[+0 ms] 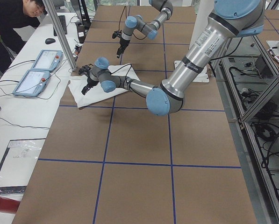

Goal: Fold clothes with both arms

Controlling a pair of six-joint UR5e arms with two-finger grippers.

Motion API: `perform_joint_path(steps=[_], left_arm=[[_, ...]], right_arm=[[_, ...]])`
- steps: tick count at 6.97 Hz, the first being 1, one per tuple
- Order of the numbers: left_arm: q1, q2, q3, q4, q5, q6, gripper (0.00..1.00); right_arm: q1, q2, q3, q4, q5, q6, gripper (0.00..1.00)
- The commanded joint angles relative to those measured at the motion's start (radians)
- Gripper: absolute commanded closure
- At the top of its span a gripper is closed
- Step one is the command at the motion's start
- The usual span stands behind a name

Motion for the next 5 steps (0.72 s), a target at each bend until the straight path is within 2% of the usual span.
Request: perform_joint_path(steps=[1,2,5], left_arm=[[0.0,0.013,-0.019,-0.002,-0.002,-0.004,0.0],[0.0,0.02,-0.02,-0.002,-0.002,-0.002,0.0],[0.0,0.022,-0.02,-0.002,0.001,-0.002,0.0]], right_arm=[[-0.059,0.018,-0.045,0.0,-0.054,0.023,0.2],[-0.079,0.015,-0.058,0.0,-0.087,0.02,0.28],[-0.108,0.008,-0.072,0.001,-0.126,0.006,0.29]])
